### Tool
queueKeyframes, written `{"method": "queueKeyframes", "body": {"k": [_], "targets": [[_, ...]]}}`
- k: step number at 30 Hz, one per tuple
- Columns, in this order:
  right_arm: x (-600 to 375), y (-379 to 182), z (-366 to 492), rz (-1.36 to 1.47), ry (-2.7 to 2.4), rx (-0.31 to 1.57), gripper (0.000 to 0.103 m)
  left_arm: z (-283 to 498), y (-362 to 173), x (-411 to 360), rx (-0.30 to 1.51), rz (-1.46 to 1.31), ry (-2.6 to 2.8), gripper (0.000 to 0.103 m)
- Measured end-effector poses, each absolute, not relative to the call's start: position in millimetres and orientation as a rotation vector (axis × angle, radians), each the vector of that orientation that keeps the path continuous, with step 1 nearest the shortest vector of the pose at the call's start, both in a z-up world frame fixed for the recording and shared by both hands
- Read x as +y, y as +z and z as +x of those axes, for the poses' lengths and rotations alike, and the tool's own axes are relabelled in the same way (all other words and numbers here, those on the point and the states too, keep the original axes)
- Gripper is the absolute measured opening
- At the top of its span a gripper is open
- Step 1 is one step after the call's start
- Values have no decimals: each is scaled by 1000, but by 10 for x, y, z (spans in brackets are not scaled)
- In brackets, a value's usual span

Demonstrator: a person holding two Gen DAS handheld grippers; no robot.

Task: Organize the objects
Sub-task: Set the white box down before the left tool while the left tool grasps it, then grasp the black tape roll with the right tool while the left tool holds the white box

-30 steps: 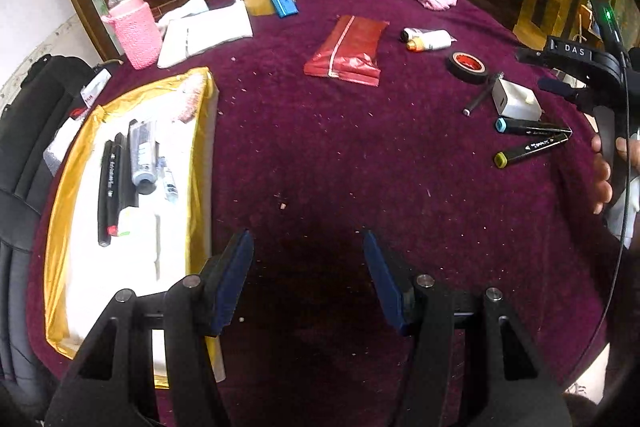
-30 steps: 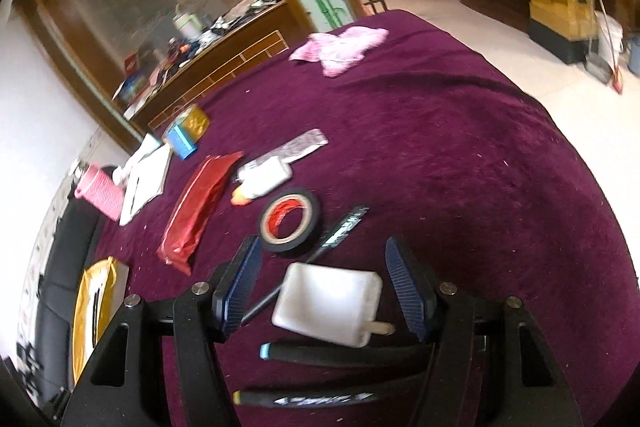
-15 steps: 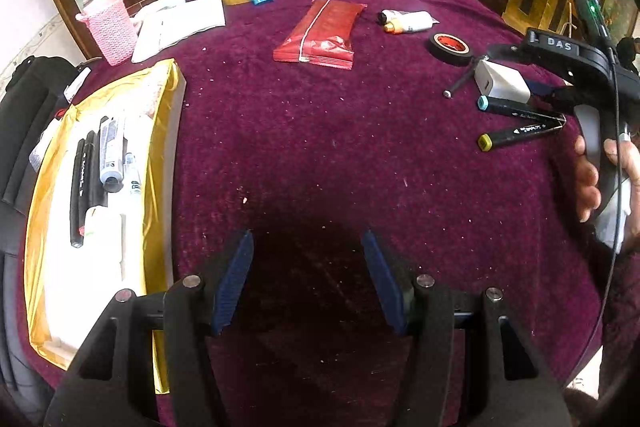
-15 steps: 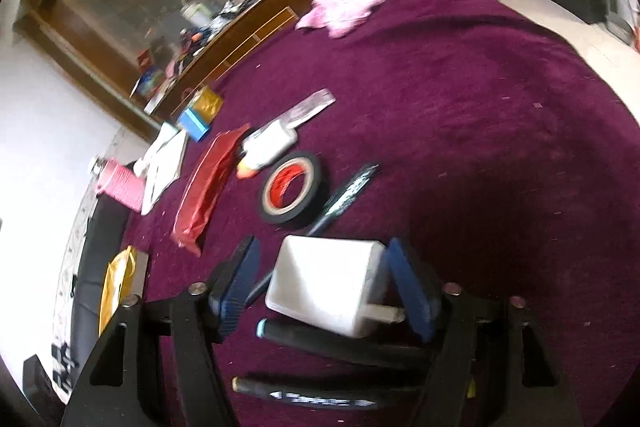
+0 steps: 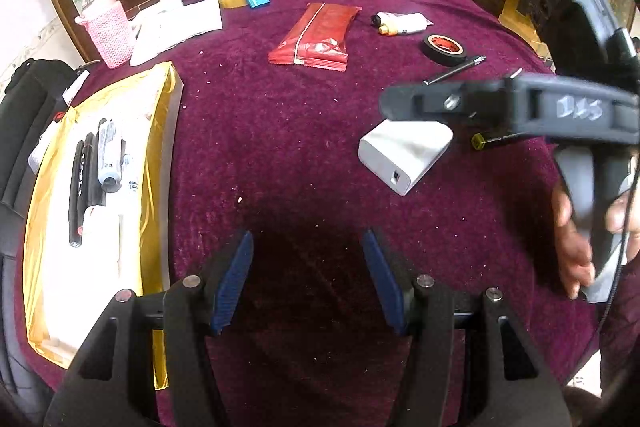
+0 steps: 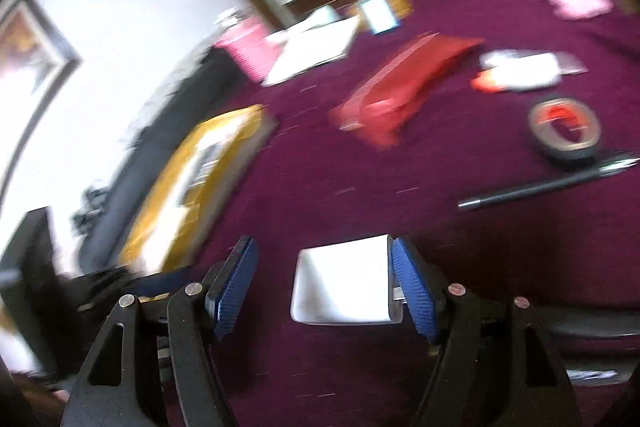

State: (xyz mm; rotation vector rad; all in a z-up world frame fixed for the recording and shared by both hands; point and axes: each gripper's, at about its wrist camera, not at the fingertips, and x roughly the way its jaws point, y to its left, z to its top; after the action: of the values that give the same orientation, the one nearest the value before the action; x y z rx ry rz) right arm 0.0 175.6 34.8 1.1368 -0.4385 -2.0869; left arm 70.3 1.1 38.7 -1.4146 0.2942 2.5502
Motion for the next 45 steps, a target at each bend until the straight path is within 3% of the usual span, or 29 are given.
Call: {"method": "queueKeyframes", "body": {"k": [6, 16, 21, 26, 31, 39, 45], "targets": [[2312, 328, -51, 1102, -2272, -668, 66, 641, 415, -27, 164, -1352, 2408, 57], [3090, 378, -96, 995, -2420, -1027, 73, 311, 315, 568, 491, -1207, 2262, 56], [3136, 404, -110, 986, -2460, -1018, 73, 152, 137, 814, 586, -1223, 2196, 60], [3199, 383, -67, 1010, -2485, -1009, 73, 62, 127, 850, 521, -1219, 2189, 61], [3228, 338, -53, 1045, -2511, -998, 73, 18, 134, 752, 399, -1241, 2207, 50], [3277, 304, -34, 1065, -2543, -1001, 73, -44, 150, 618, 344, -1261, 2262, 47], [3040, 519, -141, 1110, -2640, -762, 73, -87, 276, 386, 235, -1279, 2303, 44]]}}
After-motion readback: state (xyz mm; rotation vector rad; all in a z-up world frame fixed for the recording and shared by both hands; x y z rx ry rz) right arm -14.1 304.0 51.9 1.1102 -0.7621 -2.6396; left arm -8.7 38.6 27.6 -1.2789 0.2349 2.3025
